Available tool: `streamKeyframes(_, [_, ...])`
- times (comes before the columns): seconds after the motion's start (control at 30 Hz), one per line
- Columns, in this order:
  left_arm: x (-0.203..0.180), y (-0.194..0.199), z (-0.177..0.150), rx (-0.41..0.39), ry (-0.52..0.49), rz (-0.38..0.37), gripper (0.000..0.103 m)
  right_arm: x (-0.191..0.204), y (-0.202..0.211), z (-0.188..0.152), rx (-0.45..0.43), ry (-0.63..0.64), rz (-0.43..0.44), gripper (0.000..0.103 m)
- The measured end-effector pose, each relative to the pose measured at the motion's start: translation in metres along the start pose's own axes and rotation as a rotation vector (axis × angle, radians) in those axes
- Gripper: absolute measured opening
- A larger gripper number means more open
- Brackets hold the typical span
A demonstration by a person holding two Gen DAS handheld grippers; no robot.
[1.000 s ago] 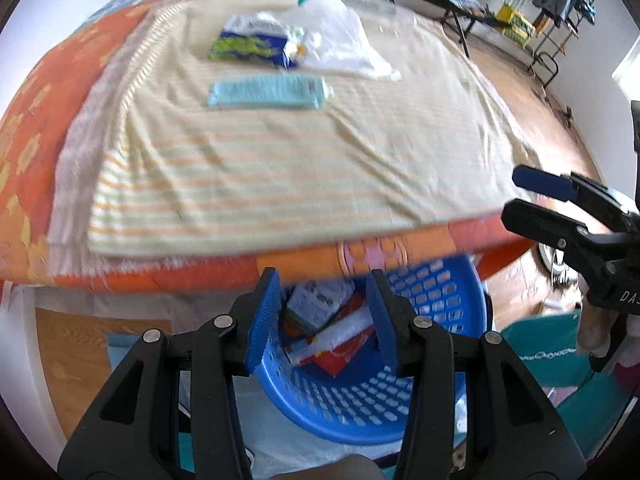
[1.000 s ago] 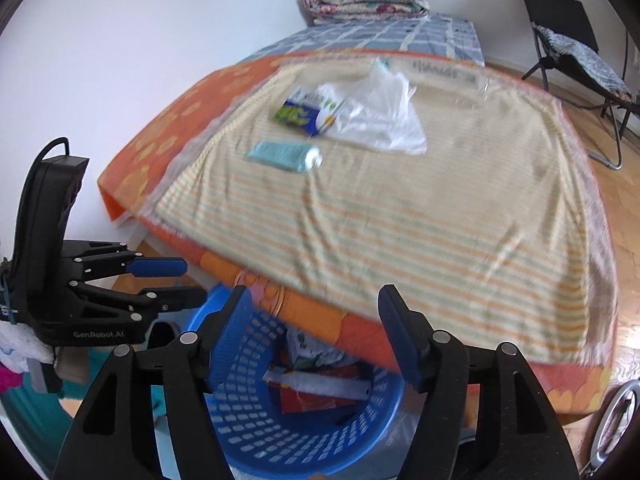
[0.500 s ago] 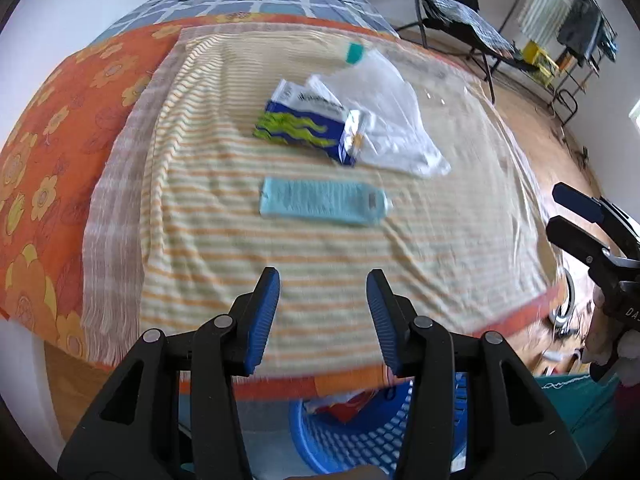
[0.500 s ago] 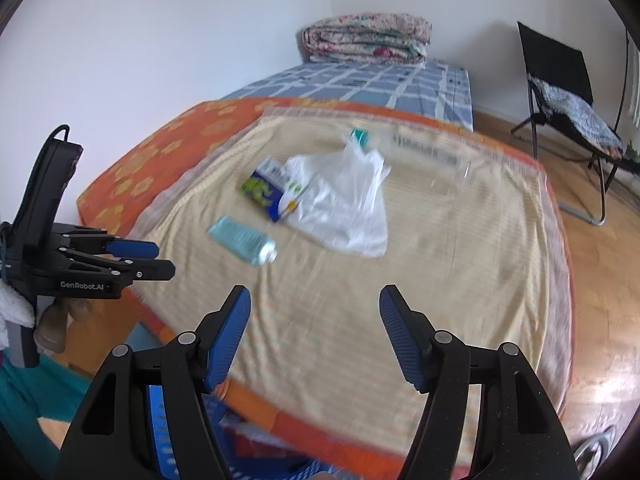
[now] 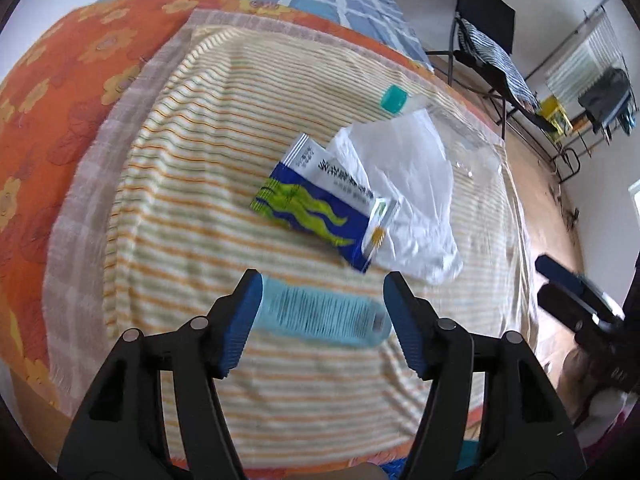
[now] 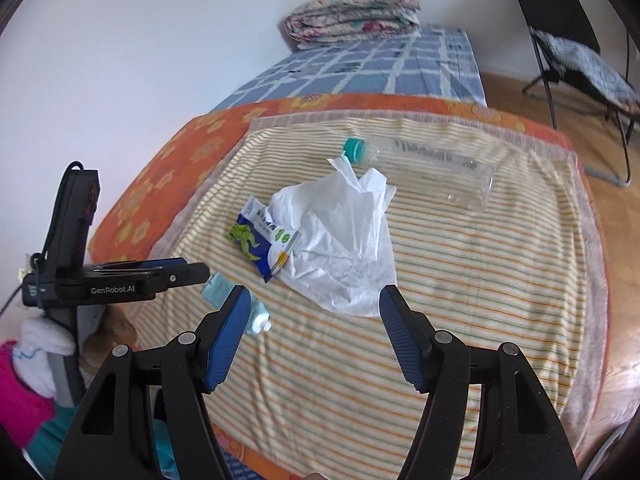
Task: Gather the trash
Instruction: 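Grasp the blue-and-white snack packet with the left tool while the right tool grasps the white plastic bag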
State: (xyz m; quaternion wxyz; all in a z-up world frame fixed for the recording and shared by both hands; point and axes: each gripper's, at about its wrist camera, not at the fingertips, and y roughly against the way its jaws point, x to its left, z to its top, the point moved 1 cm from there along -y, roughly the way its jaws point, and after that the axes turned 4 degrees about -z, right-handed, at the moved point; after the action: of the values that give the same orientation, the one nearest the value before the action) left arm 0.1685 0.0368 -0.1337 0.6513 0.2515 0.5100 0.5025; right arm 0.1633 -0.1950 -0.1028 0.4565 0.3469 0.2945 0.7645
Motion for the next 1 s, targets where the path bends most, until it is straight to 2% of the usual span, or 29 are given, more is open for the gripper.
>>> streamKeyframes(0.27, [0.013, -0.036, 0.027, 0.016, 0.137, 0.009, 0.065, -0.018, -0.023, 0.012, 0.026, -0.059, 0.033, 0.066])
streamKeyframes(0.43, [0.017, -0.05, 0.039, 0.017, 0.209, -0.023, 0.065, -0.024, -0.04, 0.017, 0.046, -0.083, 0.06, 0.066])
streamKeyframes(0.57, [0.011, -0.057, 0.049, -0.001, 0.206, -0.021, 0.071, -0.031, -0.051, 0.022, 0.057, -0.127, 0.083, 0.061])
streamKeyframes(0.73, [0.006, -0.069, 0.057, -0.017, 0.177, 0.036, 0.071, -0.036, -0.063, 0.029, 0.062, -0.153, 0.084, 0.06])
streamKeyframes(0.87, [-0.006, -0.074, 0.057, -0.027, 0.096, 0.105, 0.071, -0.039, -0.074, 0.033, 0.072, -0.166, 0.085, 0.06])
streamKeyframes(1.0, [-0.008, -0.075, 0.055, -0.036, 0.072, 0.133, 0.071, -0.042, -0.089, 0.036, 0.093, -0.186, 0.086, 0.053])
